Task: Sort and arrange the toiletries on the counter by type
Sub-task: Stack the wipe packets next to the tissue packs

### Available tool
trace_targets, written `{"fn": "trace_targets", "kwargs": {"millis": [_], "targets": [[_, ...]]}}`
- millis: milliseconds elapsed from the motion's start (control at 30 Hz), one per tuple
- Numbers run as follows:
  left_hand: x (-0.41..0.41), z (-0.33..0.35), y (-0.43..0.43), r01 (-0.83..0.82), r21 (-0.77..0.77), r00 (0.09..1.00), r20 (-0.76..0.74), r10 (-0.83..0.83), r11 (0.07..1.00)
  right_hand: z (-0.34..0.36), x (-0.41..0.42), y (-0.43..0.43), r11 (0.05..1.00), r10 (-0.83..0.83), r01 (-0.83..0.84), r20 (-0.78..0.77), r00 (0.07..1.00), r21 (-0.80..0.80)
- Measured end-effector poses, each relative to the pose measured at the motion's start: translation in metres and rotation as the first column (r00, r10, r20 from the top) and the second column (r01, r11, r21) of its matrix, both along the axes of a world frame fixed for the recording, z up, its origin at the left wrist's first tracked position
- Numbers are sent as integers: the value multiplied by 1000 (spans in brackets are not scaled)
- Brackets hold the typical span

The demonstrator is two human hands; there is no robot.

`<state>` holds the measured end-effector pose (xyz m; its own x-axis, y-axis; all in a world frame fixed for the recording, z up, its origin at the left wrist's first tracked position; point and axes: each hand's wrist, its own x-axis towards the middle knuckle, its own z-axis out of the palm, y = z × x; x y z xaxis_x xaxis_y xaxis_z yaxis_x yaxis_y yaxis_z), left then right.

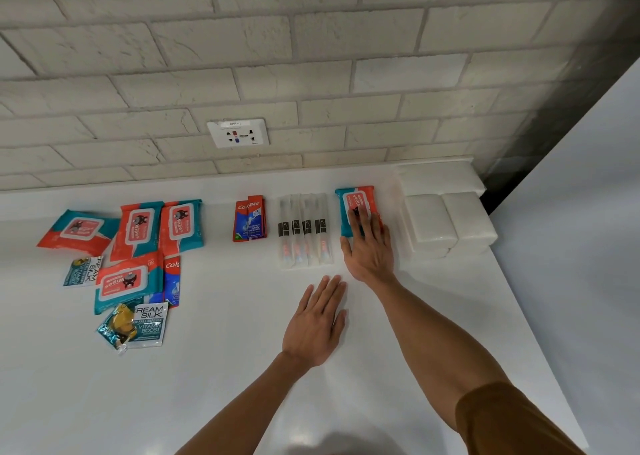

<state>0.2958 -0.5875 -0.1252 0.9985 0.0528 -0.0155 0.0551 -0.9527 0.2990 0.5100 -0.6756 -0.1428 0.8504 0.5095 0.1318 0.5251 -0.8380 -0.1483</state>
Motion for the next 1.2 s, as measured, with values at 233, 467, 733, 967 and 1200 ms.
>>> {"fn": "trace_targets", "kwargs": {"millis": [233, 467, 733, 967, 1200], "targets": [[-6, -1, 4, -32, -64, 997, 70, 36, 997, 2, -45, -14, 991, -108, 111, -47, 993, 76], [-35, 7, 25, -118, -148, 980, 145, 139, 982, -3, -109, -24, 977, -210, 211, -168, 963, -8], [-97, 27, 91, -215, -226, 951, 175, 257, 950, 1, -189, -4, 960, -279, 273, -158, 947, -58], [-151, 44, 178, -266, -226, 943, 143, 302, 937, 1, -256, 47, 948, -319, 315, -194, 928, -53], [-171, 67, 285, -483, -223, 869, 1, 496, 847, -2, -301, 94, 946, -324, 321, -202, 924, -45]]}}
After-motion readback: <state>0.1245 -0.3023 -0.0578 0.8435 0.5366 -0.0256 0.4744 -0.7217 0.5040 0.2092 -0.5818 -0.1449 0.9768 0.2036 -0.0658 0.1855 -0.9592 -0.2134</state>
